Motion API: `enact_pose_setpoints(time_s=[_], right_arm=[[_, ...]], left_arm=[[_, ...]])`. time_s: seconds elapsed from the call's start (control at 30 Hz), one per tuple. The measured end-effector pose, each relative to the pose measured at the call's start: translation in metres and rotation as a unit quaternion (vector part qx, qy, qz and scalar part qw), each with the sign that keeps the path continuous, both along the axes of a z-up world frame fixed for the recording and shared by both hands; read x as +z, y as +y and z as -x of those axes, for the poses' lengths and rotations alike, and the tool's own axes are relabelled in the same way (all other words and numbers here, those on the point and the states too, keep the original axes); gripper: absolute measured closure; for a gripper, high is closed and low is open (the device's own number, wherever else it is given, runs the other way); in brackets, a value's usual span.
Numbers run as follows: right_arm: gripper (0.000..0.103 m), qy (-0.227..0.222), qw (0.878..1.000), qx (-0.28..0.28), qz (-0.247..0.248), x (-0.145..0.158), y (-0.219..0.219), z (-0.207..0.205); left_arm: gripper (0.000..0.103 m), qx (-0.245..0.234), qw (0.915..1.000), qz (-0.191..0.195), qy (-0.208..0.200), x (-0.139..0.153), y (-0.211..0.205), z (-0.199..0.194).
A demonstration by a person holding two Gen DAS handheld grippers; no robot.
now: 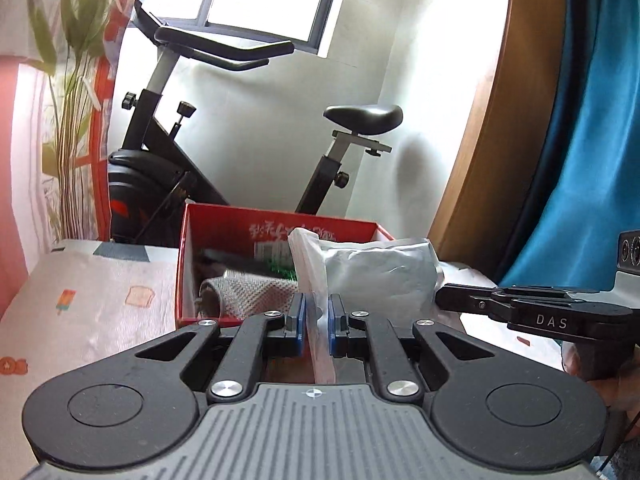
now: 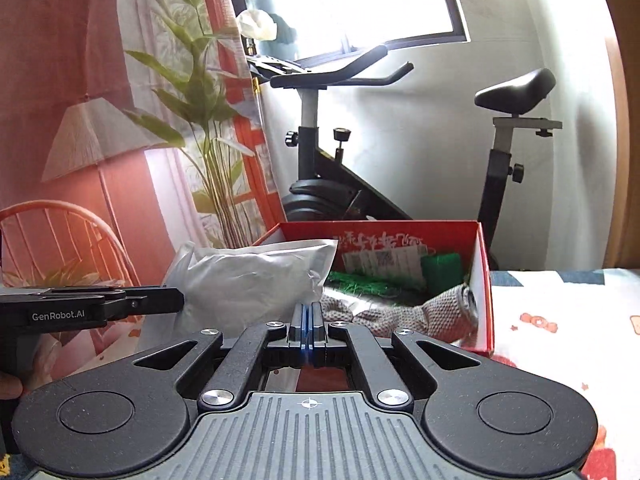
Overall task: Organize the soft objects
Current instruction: 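Lift the white bag with both grippers and lower it into the box, then open both grippers to release the white bag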
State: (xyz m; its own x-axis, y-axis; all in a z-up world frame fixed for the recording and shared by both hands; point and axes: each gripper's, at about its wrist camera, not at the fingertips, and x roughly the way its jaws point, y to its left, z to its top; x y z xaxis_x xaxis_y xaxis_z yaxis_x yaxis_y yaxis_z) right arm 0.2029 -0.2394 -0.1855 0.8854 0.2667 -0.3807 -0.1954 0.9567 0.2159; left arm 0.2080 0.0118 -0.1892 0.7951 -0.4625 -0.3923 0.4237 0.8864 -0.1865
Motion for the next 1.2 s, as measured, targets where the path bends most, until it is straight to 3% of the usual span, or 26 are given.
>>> enact_pose_setpoints(time_s=[0.17,0.4,0.63,1.0,1.2], right_arm=[[0.102,0.008,1.0,-0.014,0.004,0.005,-0.009,-0.041],[0.101,0.045,0.998,-0.028,0.018,-0.009,-0.014,-0.108],[0.101,0.08,0.996,-0.039,0.033,-0.027,-0.021,-0.153],[0.099,0.137,0.988,-0.065,0.013,-0.056,-0.032,-0.168],[0.083,0.112,0.992,-0.062,0.012,-0.047,-0.035,-0.156]], left_arm=[[0.091,-0.002,0.9999,0.01,0.01,0.009,-0.006,-0.046],[0.091,0.01,0.9983,0.012,0.056,0.004,-0.013,-0.114],[0.091,0.015,0.9962,-0.021,0.083,-0.01,-0.025,-0.156],[0.091,0.01,0.9936,-0.051,0.101,-0.029,-0.038,-0.167],[0.091,0.017,0.9942,-0.074,0.076,-0.019,-0.035,-0.157]])
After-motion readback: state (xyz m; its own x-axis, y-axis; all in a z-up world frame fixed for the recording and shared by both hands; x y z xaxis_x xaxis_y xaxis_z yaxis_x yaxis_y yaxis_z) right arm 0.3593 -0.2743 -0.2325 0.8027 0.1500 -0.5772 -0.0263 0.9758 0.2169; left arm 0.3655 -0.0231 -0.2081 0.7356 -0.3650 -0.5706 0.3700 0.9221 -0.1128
